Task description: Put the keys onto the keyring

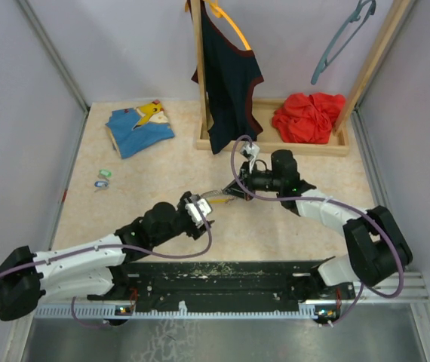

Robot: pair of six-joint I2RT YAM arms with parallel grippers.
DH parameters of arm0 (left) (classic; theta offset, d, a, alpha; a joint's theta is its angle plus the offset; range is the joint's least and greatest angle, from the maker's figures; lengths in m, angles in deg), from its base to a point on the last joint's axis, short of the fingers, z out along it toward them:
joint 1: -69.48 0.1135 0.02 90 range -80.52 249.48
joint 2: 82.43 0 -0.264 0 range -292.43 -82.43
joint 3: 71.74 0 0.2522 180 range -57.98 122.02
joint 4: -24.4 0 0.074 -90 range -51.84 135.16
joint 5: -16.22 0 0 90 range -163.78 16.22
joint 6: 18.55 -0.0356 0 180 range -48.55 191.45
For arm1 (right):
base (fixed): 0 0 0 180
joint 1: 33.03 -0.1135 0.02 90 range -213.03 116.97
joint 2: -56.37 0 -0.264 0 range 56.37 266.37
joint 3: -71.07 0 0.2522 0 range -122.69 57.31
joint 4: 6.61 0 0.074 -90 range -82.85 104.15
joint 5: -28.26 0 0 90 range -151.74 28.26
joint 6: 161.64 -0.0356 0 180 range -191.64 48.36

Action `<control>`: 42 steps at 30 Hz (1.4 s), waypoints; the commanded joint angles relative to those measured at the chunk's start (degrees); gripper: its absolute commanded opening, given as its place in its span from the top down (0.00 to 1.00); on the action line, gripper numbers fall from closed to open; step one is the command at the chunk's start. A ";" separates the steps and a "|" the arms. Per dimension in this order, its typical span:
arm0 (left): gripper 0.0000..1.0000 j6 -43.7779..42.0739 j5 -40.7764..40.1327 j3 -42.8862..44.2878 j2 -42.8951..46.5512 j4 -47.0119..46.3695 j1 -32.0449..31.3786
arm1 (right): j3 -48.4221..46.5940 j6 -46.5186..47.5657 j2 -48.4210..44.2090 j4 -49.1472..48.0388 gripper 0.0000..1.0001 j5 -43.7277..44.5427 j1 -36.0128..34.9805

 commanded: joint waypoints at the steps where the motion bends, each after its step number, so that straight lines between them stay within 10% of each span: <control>1: 0.25 8.73 7.93 -5.53 4.27 -14.74 5.85 | -6.43 14.33 3.23 8.75 1.00 -5.01 0.24; 14: 0.30 14.15 25.00 -15.71 -1.50 -40.91 24.54 | -17.30 38.87 10.63 29.24 1.00 -7.69 -2.27; 42: 0.59 2.71 54.27 -9.14 -35.15 -64.56 26.17 | -17.60 53.86 10.17 34.86 1.00 -5.91 -7.68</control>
